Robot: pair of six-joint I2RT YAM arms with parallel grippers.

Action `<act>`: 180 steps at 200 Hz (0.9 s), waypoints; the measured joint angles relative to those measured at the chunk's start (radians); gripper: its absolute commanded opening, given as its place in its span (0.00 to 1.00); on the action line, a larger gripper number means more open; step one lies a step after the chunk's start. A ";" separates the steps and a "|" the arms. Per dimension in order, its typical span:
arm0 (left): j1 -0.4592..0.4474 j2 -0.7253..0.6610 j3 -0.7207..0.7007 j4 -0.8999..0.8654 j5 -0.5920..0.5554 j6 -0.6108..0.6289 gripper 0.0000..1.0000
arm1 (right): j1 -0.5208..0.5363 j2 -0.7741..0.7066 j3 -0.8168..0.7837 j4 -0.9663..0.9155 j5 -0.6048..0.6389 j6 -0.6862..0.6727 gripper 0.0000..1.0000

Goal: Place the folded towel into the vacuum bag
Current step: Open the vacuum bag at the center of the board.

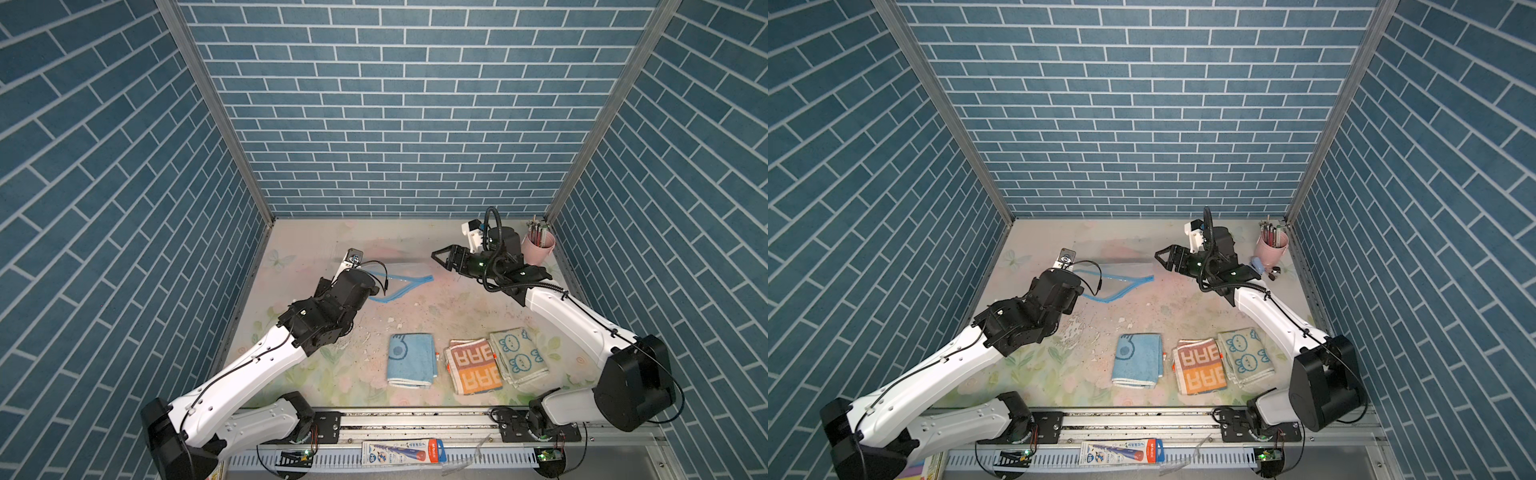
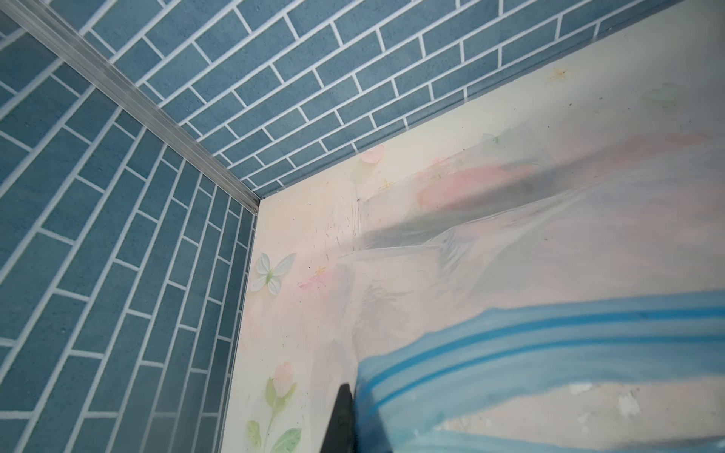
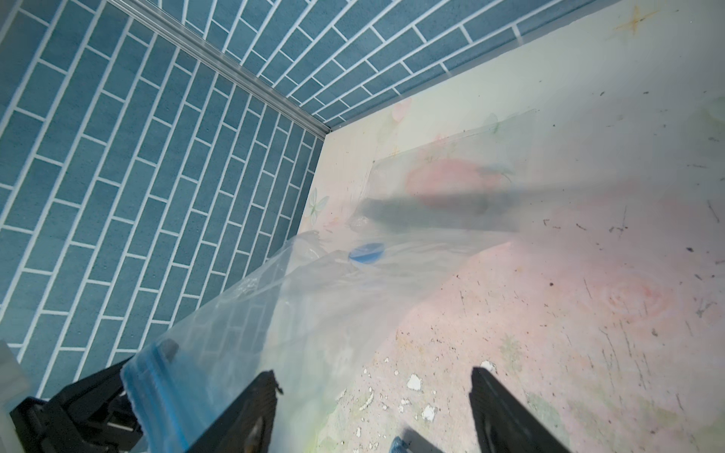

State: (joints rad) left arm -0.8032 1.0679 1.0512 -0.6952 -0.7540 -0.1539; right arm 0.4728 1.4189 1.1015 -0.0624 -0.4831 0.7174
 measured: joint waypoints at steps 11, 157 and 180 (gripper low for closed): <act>-0.017 0.011 -0.001 -0.003 -0.005 -0.013 0.00 | -0.002 0.005 0.010 -0.005 0.021 0.003 0.79; -0.036 0.109 -0.125 0.022 0.362 -0.105 0.00 | -0.085 0.105 -0.205 -0.027 0.040 0.278 0.77; -0.040 0.111 -0.142 0.037 0.365 -0.120 0.00 | -0.054 0.200 -0.185 0.037 0.008 0.312 0.70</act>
State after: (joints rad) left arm -0.8429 1.1790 0.9092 -0.6586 -0.3885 -0.2737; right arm 0.4187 1.6188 0.9165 -0.0257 -0.4747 1.0290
